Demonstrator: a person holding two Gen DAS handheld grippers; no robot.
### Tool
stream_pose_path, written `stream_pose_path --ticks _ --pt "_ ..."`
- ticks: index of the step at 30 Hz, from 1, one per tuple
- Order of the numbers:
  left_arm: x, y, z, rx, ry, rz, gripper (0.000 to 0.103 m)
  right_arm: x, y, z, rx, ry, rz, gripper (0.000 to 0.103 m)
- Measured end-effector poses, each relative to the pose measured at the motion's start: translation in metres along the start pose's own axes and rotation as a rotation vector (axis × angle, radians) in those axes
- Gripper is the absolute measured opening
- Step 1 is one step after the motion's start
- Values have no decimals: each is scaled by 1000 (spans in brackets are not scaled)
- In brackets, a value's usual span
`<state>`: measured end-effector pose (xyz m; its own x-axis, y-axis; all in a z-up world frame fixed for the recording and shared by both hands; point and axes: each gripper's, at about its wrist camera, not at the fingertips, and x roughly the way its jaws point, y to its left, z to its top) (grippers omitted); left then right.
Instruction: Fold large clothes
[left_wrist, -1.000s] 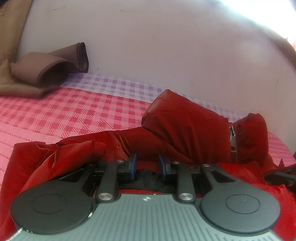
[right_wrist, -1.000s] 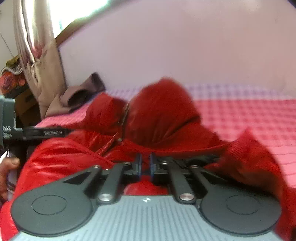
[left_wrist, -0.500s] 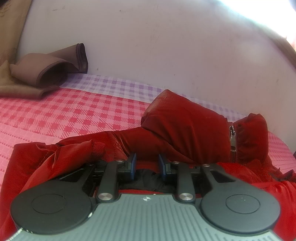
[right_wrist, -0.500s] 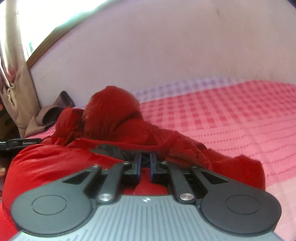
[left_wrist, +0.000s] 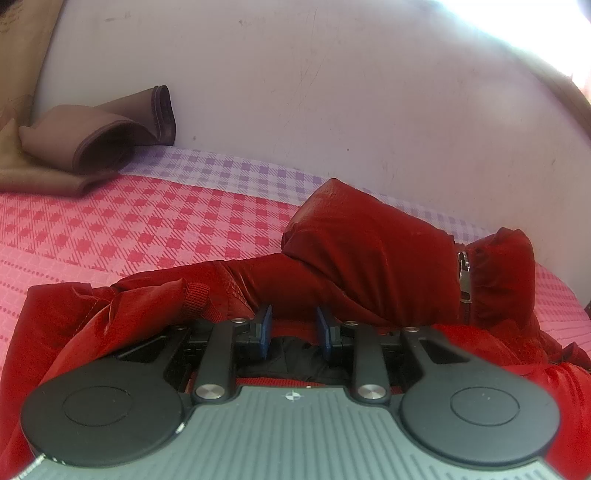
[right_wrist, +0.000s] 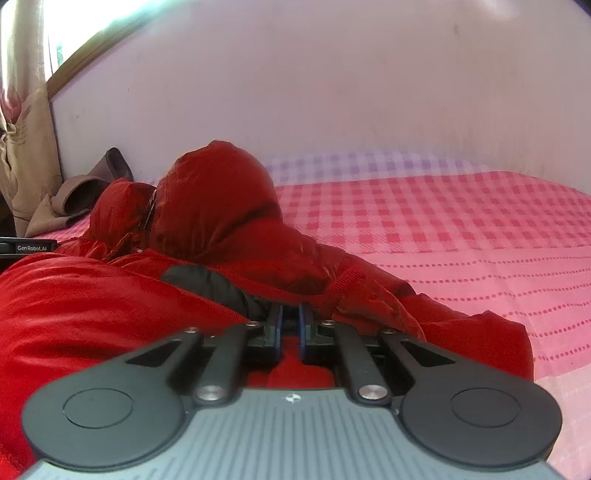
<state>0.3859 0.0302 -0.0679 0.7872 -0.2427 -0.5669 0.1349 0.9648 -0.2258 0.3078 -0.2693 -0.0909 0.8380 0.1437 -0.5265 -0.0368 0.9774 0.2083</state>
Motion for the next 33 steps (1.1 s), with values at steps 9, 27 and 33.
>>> stream_pose_path --ticks 9,27,33 --pt "0 0 0 9 0 8 31 0 11 0 -64 -11 -51 6" --pt "-1 -3 -1 30 1 22 31 -6 6 1 -41 -21 -33 6" --pt "-2 -4 -2 45 -2 31 31 -6 8 1 -49 -30 -40 6"
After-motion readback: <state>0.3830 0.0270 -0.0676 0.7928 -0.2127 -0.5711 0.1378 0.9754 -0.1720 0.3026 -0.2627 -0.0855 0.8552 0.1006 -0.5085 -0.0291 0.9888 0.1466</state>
